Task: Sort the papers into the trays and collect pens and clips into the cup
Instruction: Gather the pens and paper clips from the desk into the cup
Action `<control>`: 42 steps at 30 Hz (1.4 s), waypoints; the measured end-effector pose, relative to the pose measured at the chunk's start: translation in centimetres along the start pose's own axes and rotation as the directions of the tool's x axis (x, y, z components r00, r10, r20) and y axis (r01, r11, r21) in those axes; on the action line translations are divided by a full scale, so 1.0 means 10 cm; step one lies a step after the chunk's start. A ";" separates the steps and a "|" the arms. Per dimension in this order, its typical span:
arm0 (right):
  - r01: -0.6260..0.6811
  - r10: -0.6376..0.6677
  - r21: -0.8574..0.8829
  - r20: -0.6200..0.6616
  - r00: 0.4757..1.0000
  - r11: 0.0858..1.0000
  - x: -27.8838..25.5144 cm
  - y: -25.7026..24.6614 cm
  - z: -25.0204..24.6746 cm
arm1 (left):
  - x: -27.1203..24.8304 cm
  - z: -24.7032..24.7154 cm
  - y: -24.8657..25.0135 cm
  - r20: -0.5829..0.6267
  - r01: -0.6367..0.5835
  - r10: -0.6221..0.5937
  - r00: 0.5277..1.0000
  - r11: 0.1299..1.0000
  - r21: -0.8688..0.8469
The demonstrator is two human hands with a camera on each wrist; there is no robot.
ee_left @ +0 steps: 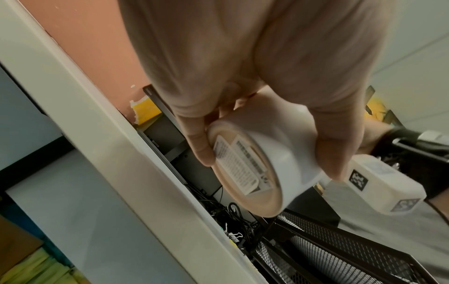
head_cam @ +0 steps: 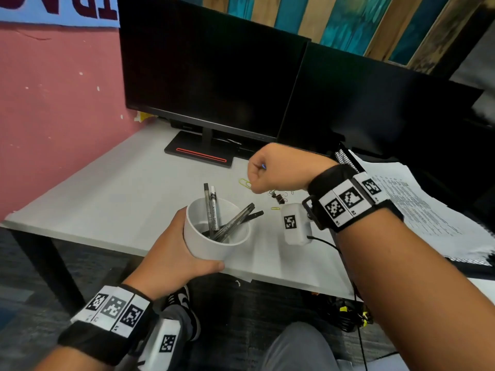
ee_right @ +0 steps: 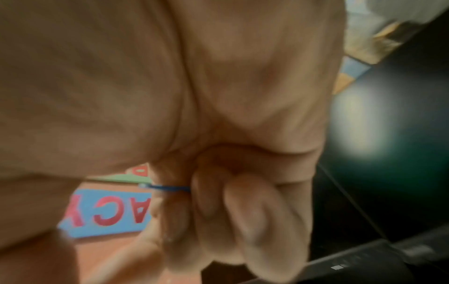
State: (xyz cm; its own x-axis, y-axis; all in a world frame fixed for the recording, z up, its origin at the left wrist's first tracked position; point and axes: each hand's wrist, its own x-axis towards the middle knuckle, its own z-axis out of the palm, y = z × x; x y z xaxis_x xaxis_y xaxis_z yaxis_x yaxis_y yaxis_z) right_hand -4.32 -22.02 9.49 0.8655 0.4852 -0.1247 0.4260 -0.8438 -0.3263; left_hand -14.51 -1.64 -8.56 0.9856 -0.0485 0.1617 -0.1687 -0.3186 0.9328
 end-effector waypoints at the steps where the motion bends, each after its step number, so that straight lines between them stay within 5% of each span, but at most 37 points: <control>1: 0.038 -0.036 -0.053 0.037 0.999 0.998 -0.04 -0.14 -0.01 | 0.01 0.03 0.02 0.005 -0.007 0.007 1.000 1.000 -0.007; 5: 0.137 -0.123 -0.089 0.146 0.982 0.987 -0.13 -0.36 0.09 | 0.02 0.08 0.07 0.016 -0.027 0.027 1.000 0.999 -0.030; 8: 0.164 -0.173 0.208 0.027 0.984 0.964 -0.14 -0.16 0.05 | 0.02 0.06 0.06 0.014 -0.020 0.020 1.000 1.000 -0.021; 12: -0.038 0.158 0.434 -0.244 0.957 0.900 -0.03 0.53 0.09 | -0.02 0.00 0.03 0.004 -0.001 0.001 1.000 1.000 0.001; 16: -0.488 0.486 -0.026 -0.067 0.872 0.872 -0.03 1.16 0.37 | -0.04 -0.05 0.02 -0.018 -0.010 0.010 1.000 1.000 -0.002; 19: -0.558 0.611 -0.328 0.082 0.787 0.762 -0.11 1.44 0.66 | -0.02 -0.06 0.00 -0.024 -0.015 0.015 1.000 1.000 -0.010; 22: -0.643 0.694 -0.311 0.079 0.716 0.700 -0.06 1.66 0.84 | -0.01 -0.06 -0.01 -0.022 -0.009 0.009 1.000 1.000 -0.007; 29: -0.683 0.673 -0.160 -0.120 0.730 0.713 0.10 1.82 1.07 | -0.02 -0.02 0.02 -0.005 0.015 -0.015 1.000 1.000 0.003; 35: -0.727 0.730 -0.066 0.044 0.682 0.683 0.12 1.88 1.08 | -0.04 -0.05 0.02 -0.026 0.020 -0.019 0.999 1.000 0.003; 39: -0.702 0.704 0.077 0.005 0.710 0.708 0.10 1.88 1.00 | -0.03 -0.07 0.01 -0.023 0.019 -0.019 1.000 1.000 0.005; 42: -0.706 0.706 0.001 -0.025 0.708 0.708 0.09 1.87 0.96 | -0.02 -0.07 0.01 -0.022 0.024 -0.024 0.999 1.000 0.015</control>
State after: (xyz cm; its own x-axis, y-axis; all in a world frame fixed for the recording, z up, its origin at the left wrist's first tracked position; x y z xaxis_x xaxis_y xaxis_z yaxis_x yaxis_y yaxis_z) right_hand 1.89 -35.19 -5.75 0.9202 -0.2578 -0.2947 -0.3094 -0.9400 -0.1439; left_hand -14.76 -0.94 -8.31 0.9890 -0.0201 0.1464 -0.1447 -0.3340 0.9314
